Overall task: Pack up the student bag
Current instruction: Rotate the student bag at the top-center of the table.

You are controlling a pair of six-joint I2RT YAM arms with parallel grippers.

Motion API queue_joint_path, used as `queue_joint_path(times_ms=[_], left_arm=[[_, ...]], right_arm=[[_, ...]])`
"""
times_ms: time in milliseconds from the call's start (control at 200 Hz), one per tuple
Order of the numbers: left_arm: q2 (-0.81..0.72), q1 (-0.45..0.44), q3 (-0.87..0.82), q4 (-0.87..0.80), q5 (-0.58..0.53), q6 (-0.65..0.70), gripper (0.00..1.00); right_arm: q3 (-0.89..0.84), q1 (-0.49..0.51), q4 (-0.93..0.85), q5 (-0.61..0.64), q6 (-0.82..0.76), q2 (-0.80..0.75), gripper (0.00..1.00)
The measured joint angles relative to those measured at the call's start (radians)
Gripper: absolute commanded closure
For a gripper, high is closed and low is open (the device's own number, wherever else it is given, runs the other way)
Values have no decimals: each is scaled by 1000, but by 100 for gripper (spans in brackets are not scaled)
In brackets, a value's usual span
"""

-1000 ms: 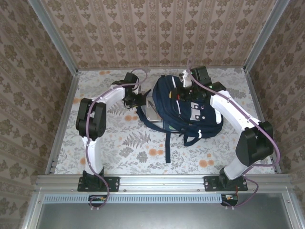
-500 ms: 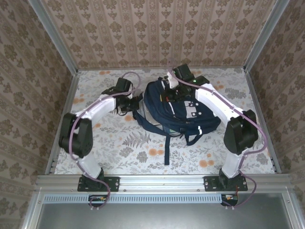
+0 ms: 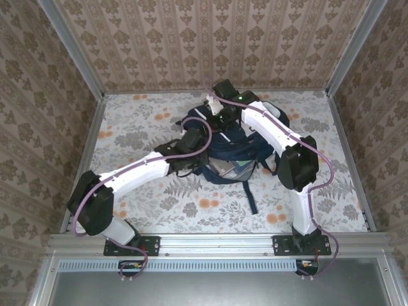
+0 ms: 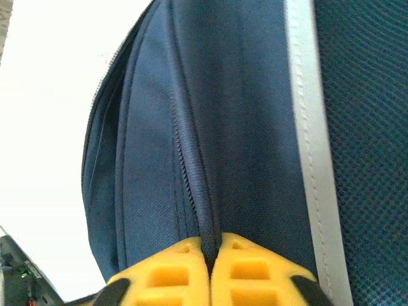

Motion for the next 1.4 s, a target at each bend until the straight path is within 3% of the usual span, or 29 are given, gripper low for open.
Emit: queue_joint_path(times_ms=[60, 115, 150, 230, 275, 310, 410, 640, 705, 850, 1025, 1215, 1320, 1400], left_arm=[[29, -24, 22, -1, -3, -11, 88], [45, -34, 29, 0, 3, -22, 82], [50, -39, 30, -2, 13, -25, 78], [52, -48, 30, -5, 39, -26, 52], [51, -54, 31, -8, 54, -18, 38], [51, -58, 31, -13, 62, -16, 33], [36, -59, 31, -40, 77, -5, 17], [-108, -2, 63, -176, 100, 30, 10], [-142, 47, 87, -198, 118, 56, 5], [-138, 203, 134, -196, 191, 142, 4], [119, 359, 311, -167, 318, 267, 7], [479, 406, 631, -180, 438, 404, 11], [617, 414, 763, -216, 498, 459, 18], [684, 414, 801, -229, 534, 496, 32]], right_arm=[[-35, -6, 18, 13, -2, -16, 82], [-99, -15, 47, 24, 2, -49, 71], [-145, -21, 73, 31, 5, -75, 69], [-258, -39, 143, 39, 21, -146, 68], [-327, -53, 173, 43, 39, -198, 62], [-380, -65, 198, 47, 55, -241, 54], [-500, -96, 246, 71, 89, -364, 47], [-725, -122, 326, 156, 225, -633, 20], [-797, -123, 337, 187, 283, -697, 11], [-949, -135, 370, 250, 436, -810, 1], [-1116, -156, 485, 263, 611, -856, 0], [-1228, -193, 670, 220, 752, -826, 1], [-1247, -217, 764, 193, 806, -768, 3], [-1239, -229, 807, 167, 824, -715, 11]])
